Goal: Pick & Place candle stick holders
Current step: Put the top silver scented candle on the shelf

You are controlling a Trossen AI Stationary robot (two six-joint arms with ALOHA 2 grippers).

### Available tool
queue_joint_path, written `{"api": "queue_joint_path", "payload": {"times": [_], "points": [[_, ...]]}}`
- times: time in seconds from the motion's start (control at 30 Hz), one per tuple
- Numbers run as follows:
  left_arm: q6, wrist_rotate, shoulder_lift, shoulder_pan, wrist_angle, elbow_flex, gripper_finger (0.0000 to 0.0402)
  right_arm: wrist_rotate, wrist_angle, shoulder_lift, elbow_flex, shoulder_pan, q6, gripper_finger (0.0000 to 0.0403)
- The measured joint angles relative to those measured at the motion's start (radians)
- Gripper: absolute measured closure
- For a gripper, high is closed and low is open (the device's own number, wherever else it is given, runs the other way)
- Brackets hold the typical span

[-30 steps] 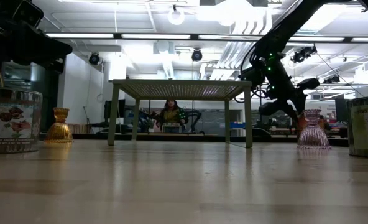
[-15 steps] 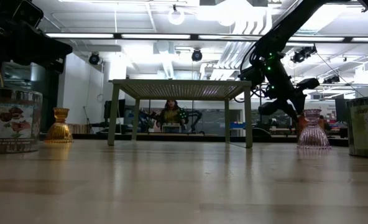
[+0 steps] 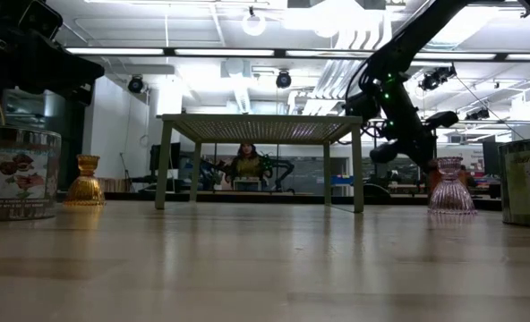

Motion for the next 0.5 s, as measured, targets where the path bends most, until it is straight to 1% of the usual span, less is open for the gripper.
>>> {"api": "queue_joint_path", "payload": {"times": [0.33, 0.5], "points": [[0.000, 0.004, 0.000, 0.000, 0.000, 0.000, 0.0400, -0.015, -0.010, -0.025, -0.002, 0.011, -0.027, 0.0402], [0.000, 0.003, 0.000, 0.000, 0.000, 0.000, 0.0400, -0.045, -0.018, -0.051, -0.003, 0.010, -0.030, 0.0403]]}}
